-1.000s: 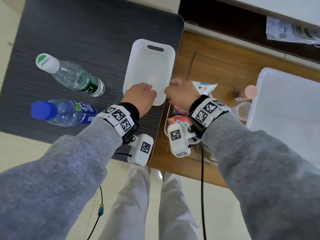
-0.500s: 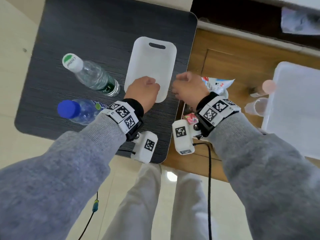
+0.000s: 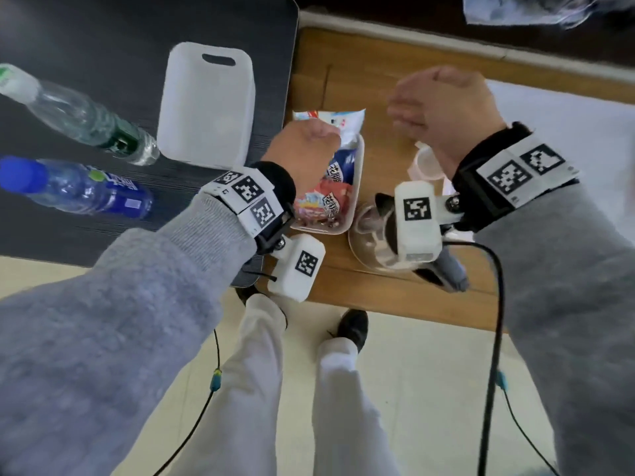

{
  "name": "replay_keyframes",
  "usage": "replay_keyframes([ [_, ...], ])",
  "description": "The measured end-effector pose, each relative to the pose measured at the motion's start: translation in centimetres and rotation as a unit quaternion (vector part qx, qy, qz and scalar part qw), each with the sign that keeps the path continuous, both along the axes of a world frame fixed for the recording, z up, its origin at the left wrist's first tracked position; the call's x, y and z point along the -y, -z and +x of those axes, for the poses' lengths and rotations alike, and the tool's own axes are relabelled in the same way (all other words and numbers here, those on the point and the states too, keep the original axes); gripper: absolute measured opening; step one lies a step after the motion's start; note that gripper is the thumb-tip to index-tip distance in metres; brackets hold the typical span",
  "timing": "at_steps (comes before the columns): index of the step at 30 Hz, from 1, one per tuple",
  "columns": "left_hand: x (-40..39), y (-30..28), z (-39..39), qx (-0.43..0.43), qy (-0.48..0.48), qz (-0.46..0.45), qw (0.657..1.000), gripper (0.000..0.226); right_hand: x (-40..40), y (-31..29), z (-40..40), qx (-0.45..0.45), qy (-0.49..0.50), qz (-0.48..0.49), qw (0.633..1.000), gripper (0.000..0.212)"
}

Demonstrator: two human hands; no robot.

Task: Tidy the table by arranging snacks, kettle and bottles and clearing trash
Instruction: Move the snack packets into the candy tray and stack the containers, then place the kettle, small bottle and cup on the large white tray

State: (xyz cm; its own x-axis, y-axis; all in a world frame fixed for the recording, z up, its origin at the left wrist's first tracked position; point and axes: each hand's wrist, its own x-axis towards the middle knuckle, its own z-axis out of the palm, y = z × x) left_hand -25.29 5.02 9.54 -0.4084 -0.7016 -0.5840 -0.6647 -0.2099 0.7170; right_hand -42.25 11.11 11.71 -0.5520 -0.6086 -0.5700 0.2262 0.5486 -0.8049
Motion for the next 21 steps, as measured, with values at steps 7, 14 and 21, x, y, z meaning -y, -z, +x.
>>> replay_keyframes([
  [7, 0.2, 1.2, -4.4, 0.025, -0.007, 0.055, 0.998, 0.028, -4.5, 1.1, -7.0, 0.020, -0.007, 0.069, 0.997, 0.010],
  [14, 0.8, 2.0, -8.0, 0.037, -0.040, 0.101, 0.993, 0.031, -8.1, 5.5, -10.1, 0.059, -0.082, 0.152, 0.983, 0.007],
  [21, 0.5, 2.0, -13.6, 0.015, -0.067, 0.106, 0.992, 0.032, -9.8, 7.3, -15.0, 0.050, -0.140, 0.199, 0.969, 0.034],
])
